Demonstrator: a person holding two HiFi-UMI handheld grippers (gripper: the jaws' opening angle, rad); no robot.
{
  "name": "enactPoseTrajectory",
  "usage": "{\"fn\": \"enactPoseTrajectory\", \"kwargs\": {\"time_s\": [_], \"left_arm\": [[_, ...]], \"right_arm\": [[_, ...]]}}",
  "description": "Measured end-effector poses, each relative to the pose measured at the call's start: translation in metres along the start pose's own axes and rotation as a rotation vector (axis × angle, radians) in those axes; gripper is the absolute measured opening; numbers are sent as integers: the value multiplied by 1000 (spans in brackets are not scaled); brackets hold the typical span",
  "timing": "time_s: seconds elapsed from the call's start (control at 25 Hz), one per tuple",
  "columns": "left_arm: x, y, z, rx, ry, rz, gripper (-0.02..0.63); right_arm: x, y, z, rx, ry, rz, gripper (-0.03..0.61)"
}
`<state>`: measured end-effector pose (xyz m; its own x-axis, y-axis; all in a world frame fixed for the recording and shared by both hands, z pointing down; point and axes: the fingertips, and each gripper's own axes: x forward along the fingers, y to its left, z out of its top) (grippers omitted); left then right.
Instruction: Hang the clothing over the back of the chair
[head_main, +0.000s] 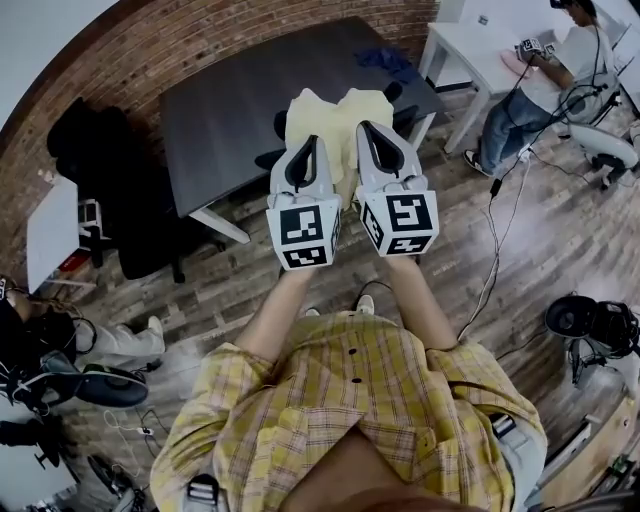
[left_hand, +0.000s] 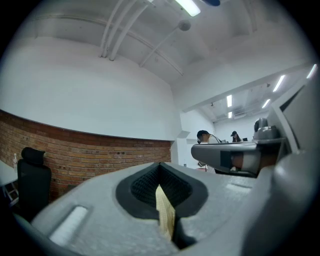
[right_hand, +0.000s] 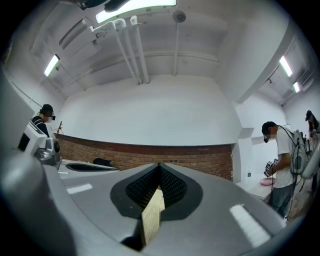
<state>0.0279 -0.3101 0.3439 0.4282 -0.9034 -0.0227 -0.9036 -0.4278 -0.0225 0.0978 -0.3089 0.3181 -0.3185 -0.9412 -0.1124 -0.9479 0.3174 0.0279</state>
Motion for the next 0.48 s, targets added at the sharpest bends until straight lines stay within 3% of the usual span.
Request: {"fn": "enactPoseTrajectory", "kwargs": {"time_s": [0.48], "left_arm": [[-28,-13,-23,-20,10,-15,1]], "right_arm": [[-33,13,-26,11,21,-19,-3]]}}
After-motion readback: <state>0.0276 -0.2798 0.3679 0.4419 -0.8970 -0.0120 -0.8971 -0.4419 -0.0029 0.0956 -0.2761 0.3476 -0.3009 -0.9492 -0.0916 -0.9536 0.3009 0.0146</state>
